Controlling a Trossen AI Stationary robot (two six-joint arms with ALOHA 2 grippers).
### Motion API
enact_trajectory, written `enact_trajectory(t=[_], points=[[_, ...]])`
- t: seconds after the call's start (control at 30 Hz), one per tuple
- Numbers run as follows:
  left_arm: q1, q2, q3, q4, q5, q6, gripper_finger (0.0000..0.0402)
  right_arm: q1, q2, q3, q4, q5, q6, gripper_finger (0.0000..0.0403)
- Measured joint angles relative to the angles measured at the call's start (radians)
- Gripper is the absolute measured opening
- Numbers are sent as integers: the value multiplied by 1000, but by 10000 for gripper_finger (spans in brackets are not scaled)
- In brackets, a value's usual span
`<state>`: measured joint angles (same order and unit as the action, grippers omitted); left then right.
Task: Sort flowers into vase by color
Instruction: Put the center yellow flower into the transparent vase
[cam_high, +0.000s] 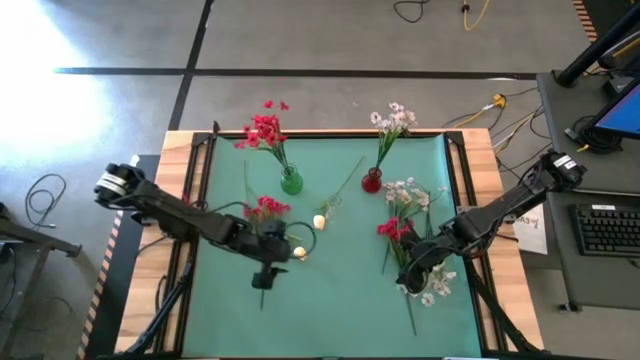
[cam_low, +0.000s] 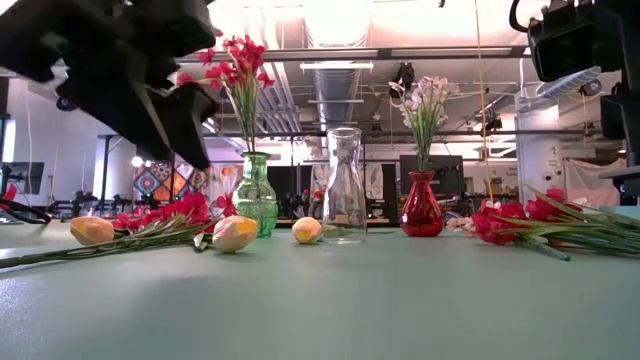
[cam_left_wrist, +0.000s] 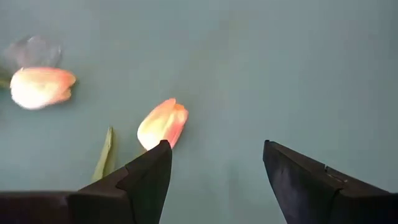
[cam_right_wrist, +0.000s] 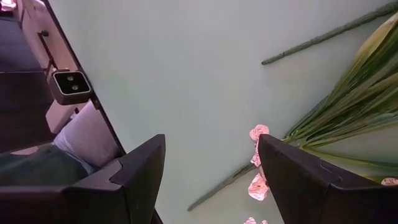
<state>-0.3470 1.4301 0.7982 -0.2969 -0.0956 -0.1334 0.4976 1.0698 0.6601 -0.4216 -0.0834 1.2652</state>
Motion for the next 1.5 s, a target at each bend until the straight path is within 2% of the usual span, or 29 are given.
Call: enact_trajectory(t=[0.13, 0.23, 0.43, 0.67, 0.9, 1.1, 1.3, 1.5], points=[[9, 98, 87, -115, -8, 76, 248, 0, 0, 0, 0, 5, -1, 249], [11, 159, 134, -210, -63, 88, 251, 1, 0, 0, 0, 6, -1, 249], [17, 236, 172, -237, -92, 167, 252, 6, 0, 0, 0, 8, -1, 249], [45, 251, 173, -244, -159, 226, 252, 7, 0, 0, 1, 24, -3, 249], [107, 244, 170, -321, -160, 307, 252, 7, 0, 0, 1, 25, -4, 249], [179, 266, 162, -324, -159, 368, 251, 7, 0, 0, 3, 32, -8, 249], [222, 298, 163, -322, -110, 395, 227, 7, 0, 0, 8, 33, -10, 249], [223, 342, 171, -316, -87, 395, 171, 7, 0, 0, 8, 34, -25, 249]])
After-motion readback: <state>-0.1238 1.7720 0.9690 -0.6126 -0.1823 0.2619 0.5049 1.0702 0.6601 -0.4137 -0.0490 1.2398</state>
